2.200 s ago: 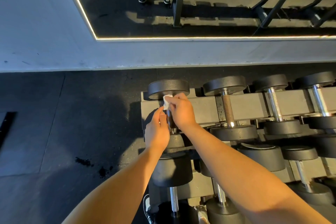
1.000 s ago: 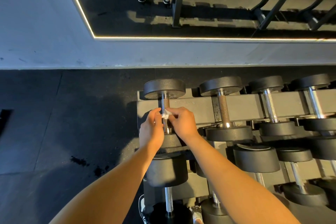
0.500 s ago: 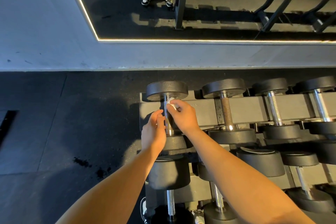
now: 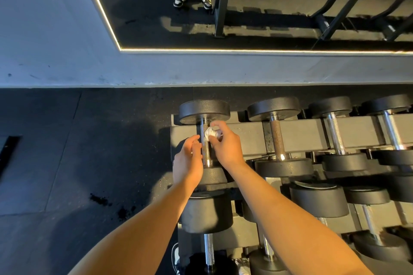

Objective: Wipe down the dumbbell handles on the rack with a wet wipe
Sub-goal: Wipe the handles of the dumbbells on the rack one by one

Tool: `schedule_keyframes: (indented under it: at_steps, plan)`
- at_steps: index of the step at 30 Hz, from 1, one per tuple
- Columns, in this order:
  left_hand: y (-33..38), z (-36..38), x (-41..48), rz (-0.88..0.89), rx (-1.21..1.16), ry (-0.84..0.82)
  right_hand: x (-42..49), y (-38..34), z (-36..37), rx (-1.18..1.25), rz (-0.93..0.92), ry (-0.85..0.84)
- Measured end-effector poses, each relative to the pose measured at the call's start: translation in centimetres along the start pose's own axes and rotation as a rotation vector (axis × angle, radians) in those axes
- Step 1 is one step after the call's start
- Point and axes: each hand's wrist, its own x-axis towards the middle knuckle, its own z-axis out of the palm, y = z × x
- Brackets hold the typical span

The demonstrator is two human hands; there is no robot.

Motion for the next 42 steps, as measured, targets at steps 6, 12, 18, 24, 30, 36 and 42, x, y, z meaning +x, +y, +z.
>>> schedule_keyframes:
  at_steps: [6, 12, 18, 24, 30, 36, 42]
  plan:
    - [-0.3, 0.0, 0.3, 0.026, 0.030, -0.009, 0.9, 0.5, 0.7, -0.083, -0.056, 0.009]
    - [-0.1, -0.1, 0.1, -0.006, 0.003, -0.021, -1.1, 0.8, -0.4, -0.001, 0.069, -0.052]
    - [-0.1, 0.2, 0.1, 0.015, 0.058, 0.013, 1.6, -1.5, 1.0, 0.019, -0.002, 0.078]
    - [-0.4, 0.1, 0.3, 0.006, 0.051, -0.010, -0.8, 0.3, 0.3, -0.054, 0.040, -0.002]
    - [-0.2, 0.1, 0.2, 0.007, 0.050, 0.008, 0.7, -1.5, 0.5, -0.036, -0.058, 0.077]
    - [-0.6, 0.1, 0.2, 0.034, 0.031, 0.012, 1.7, -1.5, 2.0, -0.217, -0.076, 0.064]
    - [-0.5, 0.2, 0.3, -0.038, -0.042, 0.004, -1.5, 0.3, 0.6, -0.065, 0.031, -0.040]
